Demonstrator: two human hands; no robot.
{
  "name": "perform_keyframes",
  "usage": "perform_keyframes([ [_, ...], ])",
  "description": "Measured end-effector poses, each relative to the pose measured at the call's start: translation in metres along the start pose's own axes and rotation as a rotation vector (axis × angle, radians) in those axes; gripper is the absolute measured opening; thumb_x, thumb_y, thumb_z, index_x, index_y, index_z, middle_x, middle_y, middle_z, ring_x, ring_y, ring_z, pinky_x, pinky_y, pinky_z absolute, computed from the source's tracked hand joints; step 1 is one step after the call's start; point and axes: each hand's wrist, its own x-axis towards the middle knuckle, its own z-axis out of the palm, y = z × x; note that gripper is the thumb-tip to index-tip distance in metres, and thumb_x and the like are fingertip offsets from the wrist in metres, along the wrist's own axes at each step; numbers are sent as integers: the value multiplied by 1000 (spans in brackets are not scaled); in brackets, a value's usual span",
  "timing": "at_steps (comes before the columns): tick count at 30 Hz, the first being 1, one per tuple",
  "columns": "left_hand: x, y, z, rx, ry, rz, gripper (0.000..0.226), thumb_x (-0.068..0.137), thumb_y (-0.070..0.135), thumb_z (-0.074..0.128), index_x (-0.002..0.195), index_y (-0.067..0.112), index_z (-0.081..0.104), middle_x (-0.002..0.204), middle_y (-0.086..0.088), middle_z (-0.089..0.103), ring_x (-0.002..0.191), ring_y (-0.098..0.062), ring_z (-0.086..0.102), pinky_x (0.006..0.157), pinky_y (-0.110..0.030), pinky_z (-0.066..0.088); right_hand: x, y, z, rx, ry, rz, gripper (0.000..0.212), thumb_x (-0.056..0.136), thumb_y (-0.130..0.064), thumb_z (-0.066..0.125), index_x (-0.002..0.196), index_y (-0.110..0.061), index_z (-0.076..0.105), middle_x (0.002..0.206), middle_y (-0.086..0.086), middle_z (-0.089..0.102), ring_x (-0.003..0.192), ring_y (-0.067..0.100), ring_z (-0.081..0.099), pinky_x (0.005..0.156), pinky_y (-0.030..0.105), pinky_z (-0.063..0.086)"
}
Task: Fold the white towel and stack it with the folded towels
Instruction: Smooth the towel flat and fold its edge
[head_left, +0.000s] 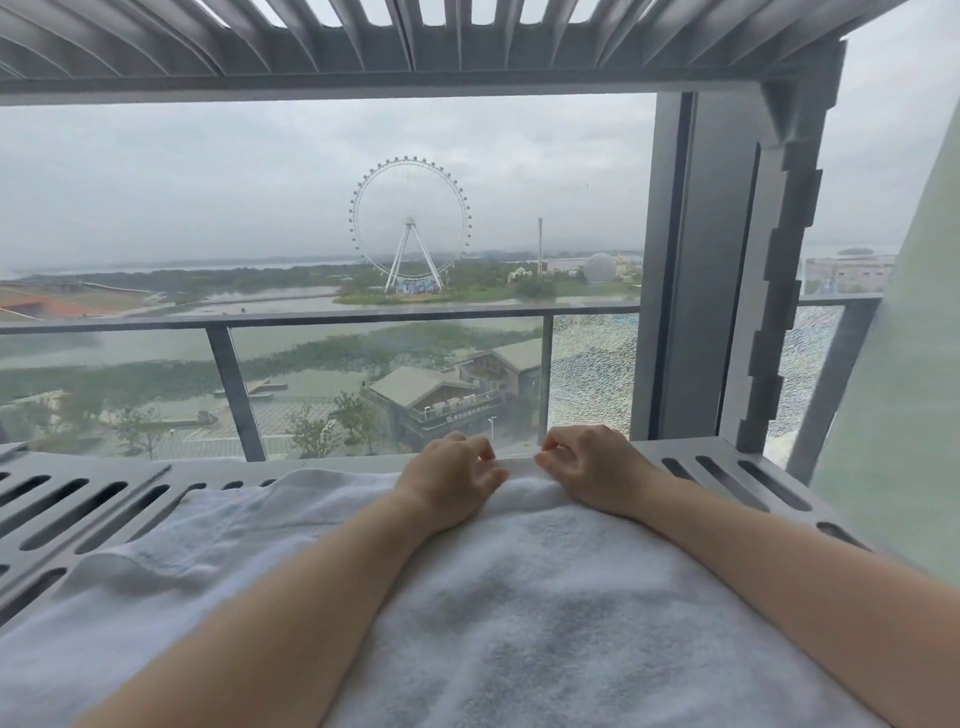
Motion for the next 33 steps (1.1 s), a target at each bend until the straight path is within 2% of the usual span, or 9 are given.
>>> perform_keyframes([
  [4,-6,1,0,68,117,27,33,93,41,45,106,12,55,109,-10,56,101,-27,55,83,-31,39,-3,-2,-5,34,-33,-3,29,83,-26,33,98,-21,58,92,0,62,81,18,50,79,36,35],
  [7,-8,3,-1,88,194,28,35,93,41,45,110,13,54,110,-9,52,98,-28,56,82,-34,42,-3,1,-4,-26,-23,34,21,79,-23,42,99,-23,52,85,-9,52,80,16,47,86,39,36],
  [10,-8,1,-2,129,249,34,35,92,44,47,108,15,56,107,-6,55,95,-26,57,80,-35,43,1,7,-3,-32,-71,134,14,79,-28,51,92,-25,48,88,-7,56,85,16,50,88,40,39],
  [15,-2,-4,-8,197,143,48,39,90,50,48,101,14,57,95,-6,67,85,-23,62,70,-31,47,10,11,-8,-148,-153,99,14,92,-34,47,99,-22,52,106,-2,61,100,20,53,92,41,33],
  [21,-7,-22,-18,255,59,51,51,86,65,36,78,17,52,70,4,56,64,-14,54,61,-30,47,18,20,-16,-238,-125,-8,18,95,-37,41,90,-23,49,99,0,64,92,22,56,88,39,29],
  [24,-12,-26,-15,251,162,52,40,90,56,38,89,20,55,83,-1,64,77,-21,61,62,-29,44,18,22,-4,-266,-129,28,22,95,-42,37,90,-23,47,101,0,62,94,21,54,86,40,30],
  [27,-15,-29,-13,145,231,29,29,92,45,45,102,20,56,102,-3,65,91,-23,61,73,-31,44,16,24,-4,-191,-110,116,28,92,-47,39,95,-21,49,105,0,57,99,19,50,85,39,34],
  [30,-17,-29,-12,85,244,-17,26,91,41,49,108,22,55,109,-4,65,95,-22,60,80,-33,43,19,19,-7,-273,-189,56,28,94,-43,39,105,-20,52,113,-2,52,107,19,47,91,41,35],
  [33,-17,-29,-11,66,229,-36,26,90,41,50,108,22,55,108,-5,66,97,-24,60,83,-35,45,28,-6,-5,-179,-241,8,27,96,-39,34,95,-18,51,98,-3,48,96,17,46,83,35,34],
])
